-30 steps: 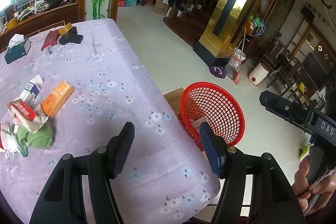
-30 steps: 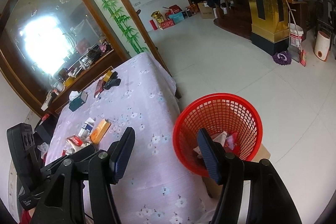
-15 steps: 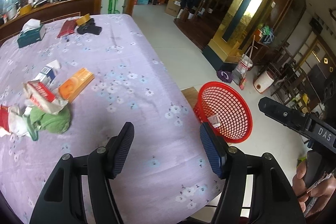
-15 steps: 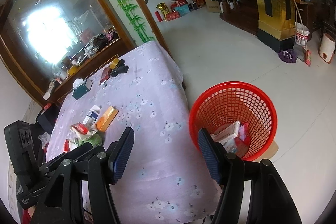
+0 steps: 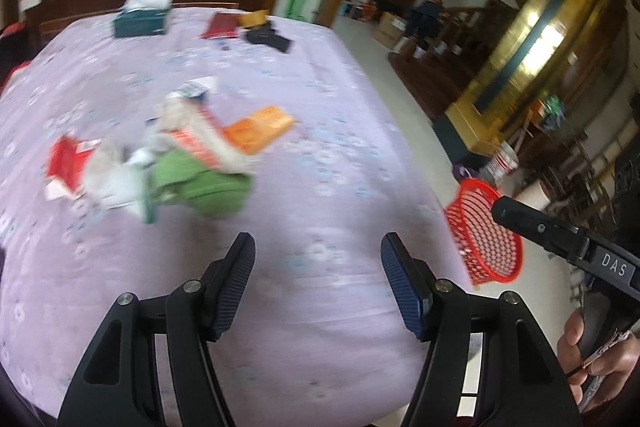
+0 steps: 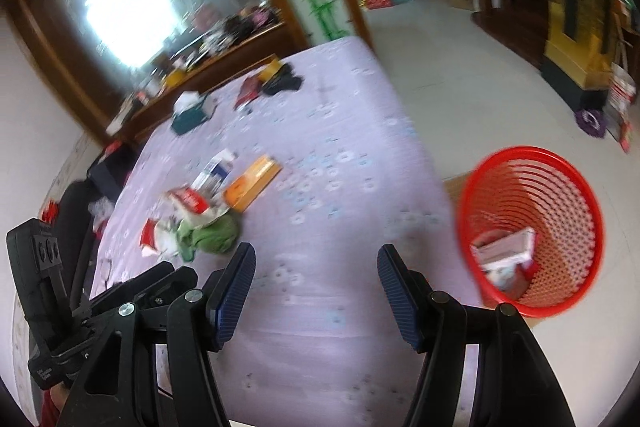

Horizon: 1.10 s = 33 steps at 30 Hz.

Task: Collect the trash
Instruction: 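Withdraw both tools from the wastebasket back toward the table, then grasp the white-and-red paper bag with the right tool while the left tool reaches the white cloth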

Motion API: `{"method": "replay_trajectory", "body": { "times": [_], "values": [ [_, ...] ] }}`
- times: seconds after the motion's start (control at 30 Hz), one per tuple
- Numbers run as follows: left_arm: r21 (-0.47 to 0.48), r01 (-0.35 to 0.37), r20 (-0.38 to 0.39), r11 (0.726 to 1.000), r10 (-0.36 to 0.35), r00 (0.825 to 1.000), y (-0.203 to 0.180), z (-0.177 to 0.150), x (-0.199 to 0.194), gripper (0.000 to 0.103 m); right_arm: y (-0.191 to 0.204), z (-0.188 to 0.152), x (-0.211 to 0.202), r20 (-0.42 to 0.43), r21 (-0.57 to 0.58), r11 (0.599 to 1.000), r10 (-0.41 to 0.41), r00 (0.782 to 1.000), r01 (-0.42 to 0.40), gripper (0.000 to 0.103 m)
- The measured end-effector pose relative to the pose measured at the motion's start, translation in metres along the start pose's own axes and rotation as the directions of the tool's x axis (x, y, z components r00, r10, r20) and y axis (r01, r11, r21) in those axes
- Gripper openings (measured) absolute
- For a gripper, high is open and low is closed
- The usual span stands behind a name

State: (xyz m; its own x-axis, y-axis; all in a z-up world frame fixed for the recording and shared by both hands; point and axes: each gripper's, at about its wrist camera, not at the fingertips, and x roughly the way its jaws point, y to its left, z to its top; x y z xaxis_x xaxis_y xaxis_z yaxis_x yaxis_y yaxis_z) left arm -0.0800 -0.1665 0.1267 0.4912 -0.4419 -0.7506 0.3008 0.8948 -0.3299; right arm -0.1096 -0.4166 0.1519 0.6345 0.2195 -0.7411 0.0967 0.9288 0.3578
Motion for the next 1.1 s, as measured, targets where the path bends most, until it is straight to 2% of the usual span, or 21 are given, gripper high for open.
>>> {"method": "replay_trajectory", "body": {
  "times": [0.23, 0.47, 0.6, 0.77, 0.83, 0.9, 0.93, 0.97, 1.0, 1.07, 1.1],
  "values": [
    [-0.137, -0.098, 0.017, 0.986, 0.101, 0.995, 0.085, -0.013, -0.026, 0.064, 0.065, 0.01, 0.048, -0.07, -0.143, 0.987, 0.065, 0.995, -0.075, 0.068],
    [-0.213, -0.158, 0.006, 0.964, 0.163, 0.987, 0.142, -0.024, -0.051, 0.064, 0.14, 0.022, 0.107, -0.133, -0.315, 0.936, 0.118, 0.984, -0.155, 0.07],
    [-0.215, -0.172, -0.011, 0.962, 0.173, 0.985, 0.157, -0.028, -0.058, 0.064, 0.163, 0.031, 0.149, -0.167, -0.362, 0.919, 0.102, 0.981, -0.158, 0.071],
    [-0.213, -0.161, -0.029, 0.964, 0.159, 0.987, 0.168, -0.023, -0.057, 0.064, 0.175, 0.04, 0.198, -0.182, -0.425, 0.902, 0.004, 0.983, -0.083, 0.071],
    [-0.211, -0.149, -0.033, 0.966, 0.146, 0.989, 0.17, -0.02, -0.054, 0.064, 0.173, 0.041, 0.211, -0.204, -0.428, 0.9, -0.005, 0.979, -0.084, 0.071],
    [-0.205, -0.138, -0.036, 0.969, 0.134, 0.99, 0.17, -0.016, -0.049, 0.064, 0.17, 0.04, 0.215, -0.223, -0.407, 0.907, 0.014, 0.975, -0.106, 0.062],
    [-0.204, -0.134, -0.038, 0.97, 0.129, 0.991, 0.171, -0.013, -0.047, 0.064, 0.17, 0.037, 0.215, -0.24, -0.4, 0.908, 0.025, 0.97, -0.122, 0.045],
    [-0.203, -0.129, -0.039, 0.971, 0.124, 0.992, 0.171, -0.01, -0.044, 0.064, 0.171, 0.034, 0.214, -0.247, -0.398, 0.909, 0.025, 0.969, -0.125, 0.034],
    [-0.202, -0.125, -0.04, 0.971, 0.119, 0.992, 0.172, -0.008, -0.04, 0.064, 0.171, 0.032, 0.211, -0.241, -0.398, 0.909, 0.025, 0.97, -0.123, 0.033],
    [-0.204, -0.121, -0.052, 0.972, 0.112, 0.992, 0.172, -0.001, -0.03, 0.064, 0.171, 0.024, 0.202, -0.25, -0.383, 0.912, 0.049, 0.967, -0.146, 0.023],
    [-0.206, -0.118, -0.058, 0.971, 0.108, 0.992, 0.173, 0.002, -0.025, 0.064, 0.171, 0.02, 0.195, -0.25, -0.372, 0.915, 0.063, 0.966, -0.156, 0.022]
  ]
}}
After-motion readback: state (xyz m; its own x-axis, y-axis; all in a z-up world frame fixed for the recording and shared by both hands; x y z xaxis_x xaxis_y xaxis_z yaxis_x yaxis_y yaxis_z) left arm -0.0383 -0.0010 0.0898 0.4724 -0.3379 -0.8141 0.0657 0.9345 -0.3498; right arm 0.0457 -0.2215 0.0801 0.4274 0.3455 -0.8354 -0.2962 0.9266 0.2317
